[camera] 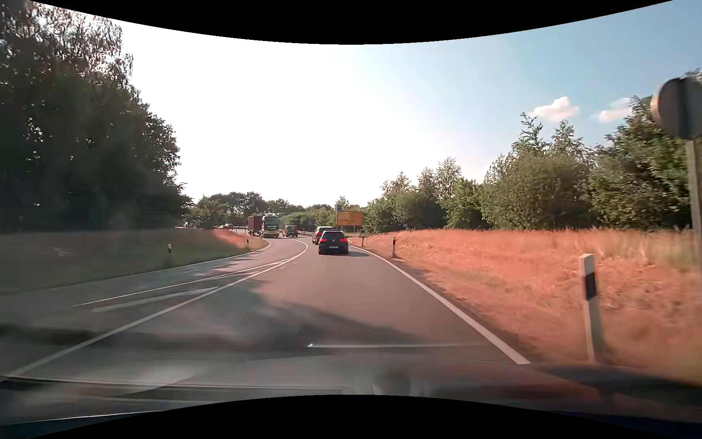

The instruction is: Follow the waypoints while adhering to traffic rules and regulations

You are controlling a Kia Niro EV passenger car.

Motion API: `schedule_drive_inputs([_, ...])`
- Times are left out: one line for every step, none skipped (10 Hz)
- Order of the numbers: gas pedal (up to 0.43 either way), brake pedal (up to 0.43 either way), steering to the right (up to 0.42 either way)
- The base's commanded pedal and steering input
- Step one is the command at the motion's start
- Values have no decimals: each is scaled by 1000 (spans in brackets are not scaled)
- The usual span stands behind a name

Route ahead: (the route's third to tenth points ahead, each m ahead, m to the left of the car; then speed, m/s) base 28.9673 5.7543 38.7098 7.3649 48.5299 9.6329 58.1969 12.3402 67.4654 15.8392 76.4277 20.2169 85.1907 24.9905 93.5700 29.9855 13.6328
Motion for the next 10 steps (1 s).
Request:
schedule_drive_inputs([87,0,-21])
schedule_drive_inputs([87,0,-25])
schedule_drive_inputs([98,0,-25])
schedule_drive_inputs([98,0,-27])
schedule_drive_inputs([98,0,-28])
schedule_drive_inputs([98,0,-28])
schedule_drive_inputs([110,0,-27])
schedule_drive_inputs([118,0,-27])
schedule_drive_inputs([118,0,-27])
schedule_drive_inputs([118,0,-27])
